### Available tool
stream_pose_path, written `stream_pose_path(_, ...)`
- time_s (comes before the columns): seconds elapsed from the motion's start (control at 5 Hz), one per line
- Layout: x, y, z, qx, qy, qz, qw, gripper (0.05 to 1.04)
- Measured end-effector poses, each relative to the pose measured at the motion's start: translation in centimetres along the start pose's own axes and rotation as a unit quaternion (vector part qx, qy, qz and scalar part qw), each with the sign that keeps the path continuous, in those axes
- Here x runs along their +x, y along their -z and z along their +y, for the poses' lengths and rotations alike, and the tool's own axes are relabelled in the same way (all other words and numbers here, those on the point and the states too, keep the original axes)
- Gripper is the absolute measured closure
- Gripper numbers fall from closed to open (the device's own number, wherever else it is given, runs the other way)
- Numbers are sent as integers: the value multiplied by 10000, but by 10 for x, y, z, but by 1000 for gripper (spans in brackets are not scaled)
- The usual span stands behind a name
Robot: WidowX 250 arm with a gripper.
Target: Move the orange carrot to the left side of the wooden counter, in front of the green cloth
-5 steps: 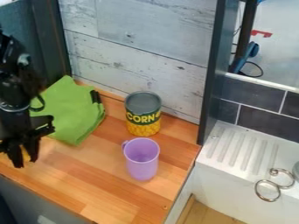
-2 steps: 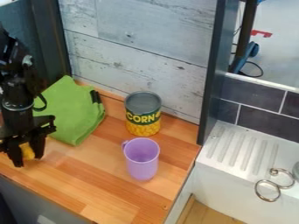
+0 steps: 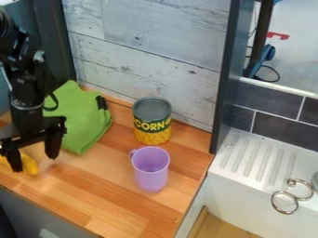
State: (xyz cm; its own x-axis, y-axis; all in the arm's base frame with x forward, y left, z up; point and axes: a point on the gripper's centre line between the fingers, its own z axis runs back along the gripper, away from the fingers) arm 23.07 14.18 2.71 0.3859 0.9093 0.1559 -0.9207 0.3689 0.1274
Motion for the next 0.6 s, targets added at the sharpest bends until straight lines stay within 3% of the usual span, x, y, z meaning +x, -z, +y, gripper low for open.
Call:
stream_pose_path(0.2, -5, -5, -10, -74, 256, -41, 9996, 81)
stream_pose_path(0.4, -21, -26, -29, 67, 1148, -35, 9934, 81)
stream_pose_path(0.6, -46, -65, -68, 196, 2465, -162, 9688, 81)
